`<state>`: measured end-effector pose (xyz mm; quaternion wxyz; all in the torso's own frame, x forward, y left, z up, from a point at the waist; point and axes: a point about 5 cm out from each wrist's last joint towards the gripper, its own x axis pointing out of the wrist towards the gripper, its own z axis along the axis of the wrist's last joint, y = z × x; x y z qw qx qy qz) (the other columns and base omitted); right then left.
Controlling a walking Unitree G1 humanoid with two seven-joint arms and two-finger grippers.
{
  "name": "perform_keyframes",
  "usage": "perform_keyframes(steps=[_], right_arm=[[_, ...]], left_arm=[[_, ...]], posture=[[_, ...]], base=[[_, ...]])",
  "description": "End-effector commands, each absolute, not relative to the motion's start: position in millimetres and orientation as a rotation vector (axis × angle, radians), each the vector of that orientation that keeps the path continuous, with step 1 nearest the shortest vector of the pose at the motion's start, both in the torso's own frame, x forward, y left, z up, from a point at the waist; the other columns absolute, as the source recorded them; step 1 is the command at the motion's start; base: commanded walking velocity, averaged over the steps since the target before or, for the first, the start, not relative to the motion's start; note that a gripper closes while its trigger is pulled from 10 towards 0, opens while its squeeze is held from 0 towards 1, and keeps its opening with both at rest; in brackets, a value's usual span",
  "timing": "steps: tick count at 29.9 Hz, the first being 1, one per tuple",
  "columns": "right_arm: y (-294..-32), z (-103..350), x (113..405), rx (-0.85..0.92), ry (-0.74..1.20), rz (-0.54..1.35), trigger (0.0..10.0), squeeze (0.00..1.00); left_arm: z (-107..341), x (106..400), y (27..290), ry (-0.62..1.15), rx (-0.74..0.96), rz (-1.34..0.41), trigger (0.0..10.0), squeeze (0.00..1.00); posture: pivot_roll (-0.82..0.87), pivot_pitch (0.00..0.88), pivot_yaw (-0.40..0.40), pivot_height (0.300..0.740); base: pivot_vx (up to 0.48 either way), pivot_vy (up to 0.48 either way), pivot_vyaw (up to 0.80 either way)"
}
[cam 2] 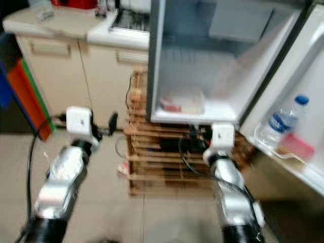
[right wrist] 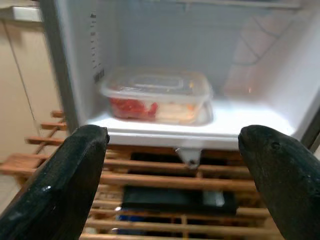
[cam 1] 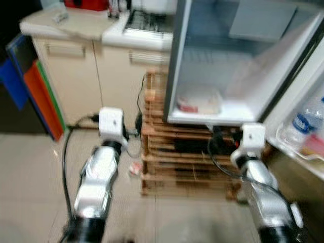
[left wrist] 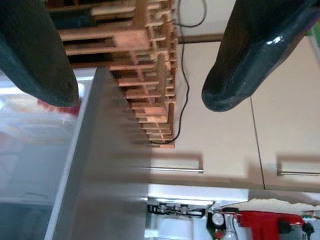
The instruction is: Restocking fridge
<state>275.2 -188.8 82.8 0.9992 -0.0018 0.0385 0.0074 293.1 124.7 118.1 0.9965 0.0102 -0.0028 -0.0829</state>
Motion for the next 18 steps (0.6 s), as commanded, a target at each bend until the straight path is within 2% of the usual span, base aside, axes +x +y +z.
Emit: perform_keyframes(steps=[1,4,9,18], right_arm=[[-189,89,274,-0.008,0.042,0.011,10.0,0.00],[-192,92,270,-0.020,0.015,-0.006,10.0,0.00],[-194,91,268,-0.005,0.023,-0.016,10.0,0.00],[-194,89,264,-0.011,0.033,-0.005,10.0,0.00]], left_arm=[[124,294,128,-0.056,0.045,-0.166,10.0,0.00],[127,292,134,-0.096,0.075,-0.161,10.0,0.00],[122,294,146,-0.052,0.080,-0.129,10.0,0.00],[113,294,147,-0.012,0.081,-0.109,10.0,0.00]], posture=[[-0.03,0.000,-0.042,0.740],[-0.03,0.000,-0.037,0.740],[-0.02,0.000,-0.036,0.740],[-0.03,0.000,-0.042,0.740]], base=[[0.000,0.480,0.00],[0.000,0.480,0.00],[0.000,0.480,0.00],[0.000,0.480,0.00]])
